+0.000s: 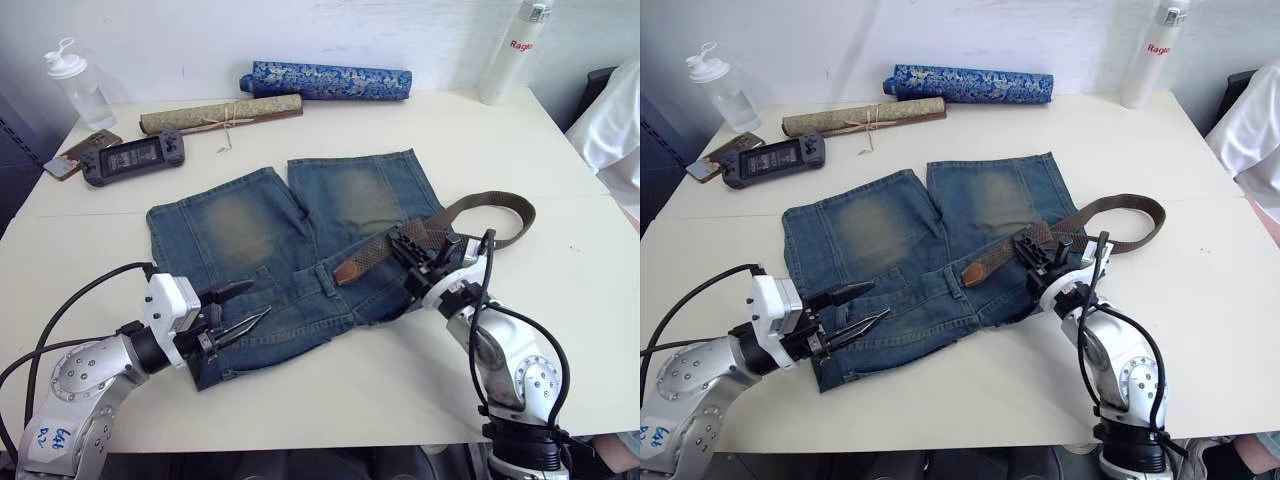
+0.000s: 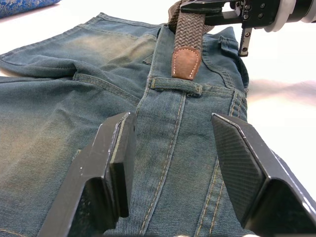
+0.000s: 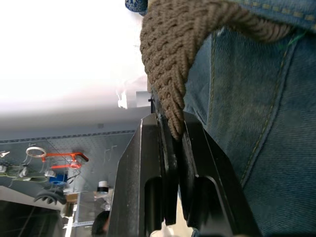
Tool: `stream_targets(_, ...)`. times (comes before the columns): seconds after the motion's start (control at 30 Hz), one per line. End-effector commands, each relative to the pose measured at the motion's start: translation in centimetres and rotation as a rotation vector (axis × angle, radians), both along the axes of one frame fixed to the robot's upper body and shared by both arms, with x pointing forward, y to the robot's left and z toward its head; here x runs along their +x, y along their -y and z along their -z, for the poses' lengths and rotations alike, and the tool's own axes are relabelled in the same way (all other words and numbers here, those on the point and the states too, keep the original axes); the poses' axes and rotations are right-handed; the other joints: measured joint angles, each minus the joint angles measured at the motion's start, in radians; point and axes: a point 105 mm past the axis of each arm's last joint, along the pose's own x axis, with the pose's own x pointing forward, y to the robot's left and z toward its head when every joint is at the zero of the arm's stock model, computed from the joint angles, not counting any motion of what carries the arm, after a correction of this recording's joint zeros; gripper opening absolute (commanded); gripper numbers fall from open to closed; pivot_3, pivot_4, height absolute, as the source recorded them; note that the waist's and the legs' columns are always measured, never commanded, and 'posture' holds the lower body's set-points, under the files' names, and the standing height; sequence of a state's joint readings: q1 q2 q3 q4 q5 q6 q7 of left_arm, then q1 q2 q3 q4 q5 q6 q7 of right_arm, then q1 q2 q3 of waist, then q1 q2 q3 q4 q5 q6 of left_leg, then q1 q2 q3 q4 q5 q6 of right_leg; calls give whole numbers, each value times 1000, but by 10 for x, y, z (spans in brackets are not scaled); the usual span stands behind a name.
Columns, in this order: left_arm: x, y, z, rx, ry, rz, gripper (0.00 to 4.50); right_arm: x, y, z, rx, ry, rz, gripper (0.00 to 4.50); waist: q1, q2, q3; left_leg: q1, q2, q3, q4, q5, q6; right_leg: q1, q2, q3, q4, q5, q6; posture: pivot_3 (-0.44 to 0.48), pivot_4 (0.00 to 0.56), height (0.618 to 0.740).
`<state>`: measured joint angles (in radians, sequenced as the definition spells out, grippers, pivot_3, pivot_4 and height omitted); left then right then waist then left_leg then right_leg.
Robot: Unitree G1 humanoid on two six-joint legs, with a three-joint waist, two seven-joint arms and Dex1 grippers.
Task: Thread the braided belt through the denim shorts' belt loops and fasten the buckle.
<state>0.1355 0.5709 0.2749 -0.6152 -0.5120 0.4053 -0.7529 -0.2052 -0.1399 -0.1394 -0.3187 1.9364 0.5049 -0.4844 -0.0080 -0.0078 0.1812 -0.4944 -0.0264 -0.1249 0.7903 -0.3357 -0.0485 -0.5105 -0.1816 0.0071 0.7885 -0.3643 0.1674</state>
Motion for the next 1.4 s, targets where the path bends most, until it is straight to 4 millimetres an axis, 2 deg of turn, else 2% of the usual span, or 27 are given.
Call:
stream_targets(0.03, -1, -1, -6, 3, 25, 5, 2668, -1, -18, -7, 10, 31, -48, 0, -2, 0, 0, 0, 0, 0, 0, 0, 0, -1, 0, 0, 1, 0, 0, 0, 150, 645)
stream_targets(0.13, 1, -2, -6, 4, 22, 3, 2668, -3, -35, -1, -34, 16, -111, 0, -6, 0, 0, 0, 1, 0, 0, 0, 0, -3, 0, 0, 5, -2, -3, 0, 150, 645)
stream_targets(0.37, 5, -2, -7, 12, 50, -6, 2668, -7, -52, 8, -63, -26, -198, 0, -19, 0, 0, 0, 2, 0, 0, 0, 0, -4, 1, -1, 8, -3, -5, 0, 150, 645)
stream_targets(0.57, 16, 8, -7, 179, 271, -1, 2668, -7, -66, 29, 1, -182, -245, 0, -20, 0, 0, 0, 3, 0, 0, 0, 0, -6, 2, -1, 11, -5, -8, 0, 150, 645)
stream_targets(0.67, 16, 15, 2, 312, 422, 50, 2668, -4, -70, 35, 19, -242, -258, 0, -22, 0, -1, 0, 3, 0, 0, 0, 0, -7, 2, -1, 12, -5, -8, 0, 150, 645)
stream_targets(0.87, 9, 11, 20, 477, 604, 128, 2668, 3, -68, 30, 32, -261, -263, 0, -21, 0, -1, 0, 4, -1, 0, 0, 0, -8, 4, -1, 13, -5, -8, 0, 150, 645)
stream_targets(1.03, 22, 2, 25, 641, 788, 94, 2668, 2, -70, 25, 34, -242, -283, 0, -21, 0, -1, 0, 4, -1, 0, 0, 1, -8, 4, -1, 14, -5, -8, 0, 150, 645)
stream_targets(1.4, 31, 17, 20, 625, 944, 106, 2668, -3, -74, 24, 41, -219, -305, 0, -32, 0, -1, 0, 5, -2, 0, 0, 1, -9, 5, -1, 16, -5, -7, 0, 150, 645)
